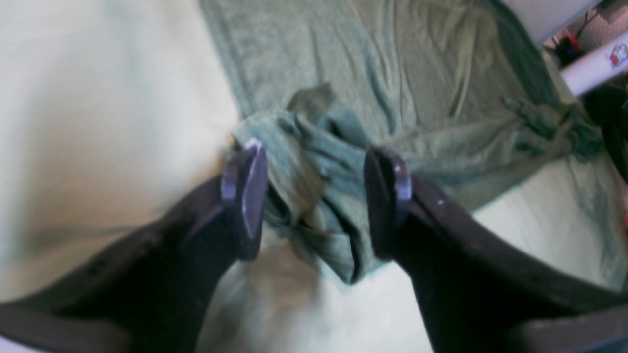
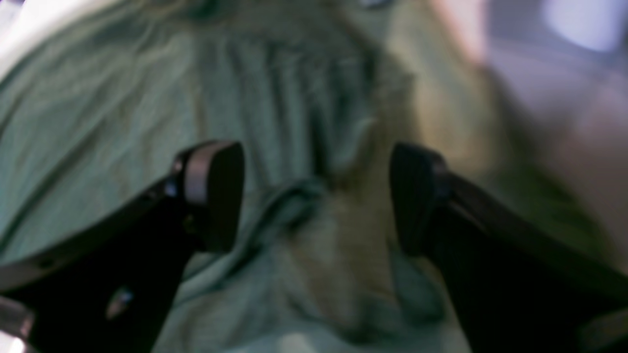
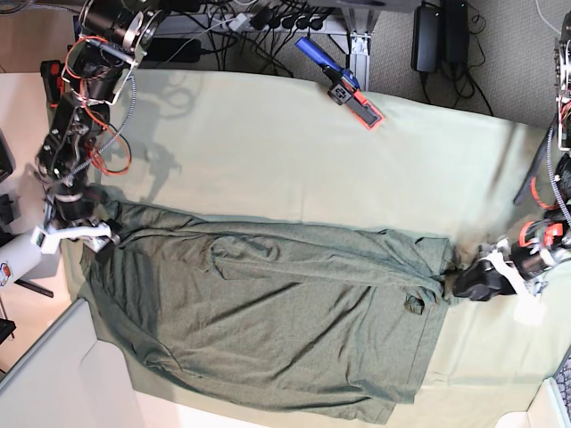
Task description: Fold the T-shirt properly
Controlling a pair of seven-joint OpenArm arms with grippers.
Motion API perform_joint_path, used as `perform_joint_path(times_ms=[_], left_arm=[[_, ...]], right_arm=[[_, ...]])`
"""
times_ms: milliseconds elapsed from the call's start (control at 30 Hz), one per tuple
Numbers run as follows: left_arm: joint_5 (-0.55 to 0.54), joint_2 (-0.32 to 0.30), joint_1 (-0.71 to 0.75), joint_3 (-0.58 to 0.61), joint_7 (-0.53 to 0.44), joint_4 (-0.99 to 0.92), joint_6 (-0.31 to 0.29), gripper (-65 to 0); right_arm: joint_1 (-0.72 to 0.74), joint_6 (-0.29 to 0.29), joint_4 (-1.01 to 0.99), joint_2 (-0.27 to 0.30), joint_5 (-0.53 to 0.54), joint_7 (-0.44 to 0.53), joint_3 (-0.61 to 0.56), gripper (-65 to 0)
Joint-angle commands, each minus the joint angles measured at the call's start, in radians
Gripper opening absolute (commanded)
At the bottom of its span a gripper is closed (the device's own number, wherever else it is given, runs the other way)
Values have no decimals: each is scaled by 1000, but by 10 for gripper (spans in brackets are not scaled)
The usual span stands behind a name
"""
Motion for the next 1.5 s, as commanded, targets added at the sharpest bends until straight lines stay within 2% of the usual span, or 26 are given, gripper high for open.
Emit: perform_joint_path(times_ms=[0,133,233,267,333,400,500,700,900,1100,1200,1300,1467], left_arm=[[-40,-22,-2,-33,-6,43,-11,-301],[-109,-42,82,-62,26,115,-11,-301],[-122,-31,132,-61,14,128,-11,-298],[-122,-25,143,-61,8,128,-11,-280],[-102,-11,156,-61,-5,128,-11,-220],[-64,2,156,-61,-24,124,-11,-194],[2,26,147,-61,-71,124,-11,-194],[84,92,120,-53,-70,123,-9,-194],[229,126,116,-27,-119,116,76,-194],[296,157,111,6,-123,116,91,-194],[369,177,109,37,-132,116,163,-194],[388,168,103,27,-130,122,195,-194],[333,106,109,13,-40,224,181,-194]], right_arm=[[3,3,19,31,29,9,37,-203],[-45,3,17,34,113,-49,145,-203],[-88,-2,17,34,151,-53,168,-203],[-99,-8,17,34,161,-53,168,-203],[-110,-9,14,31,188,-73,167,-203],[-108,-9,6,26,209,-87,163,-203],[-91,-8,-16,13,214,-85,153,-203],[-44,-8,-70,-21,213,-85,132,-203],[-6,-8,-122,-43,213,-77,120,-203],[-7,1,-122,-68,221,-77,119,-203],[-8,3,-122,-77,224,-78,113,-203],[-8,3,-122,-79,224,-78,110,-203],[-10,3,-122,-80,221,-78,109,-203]])
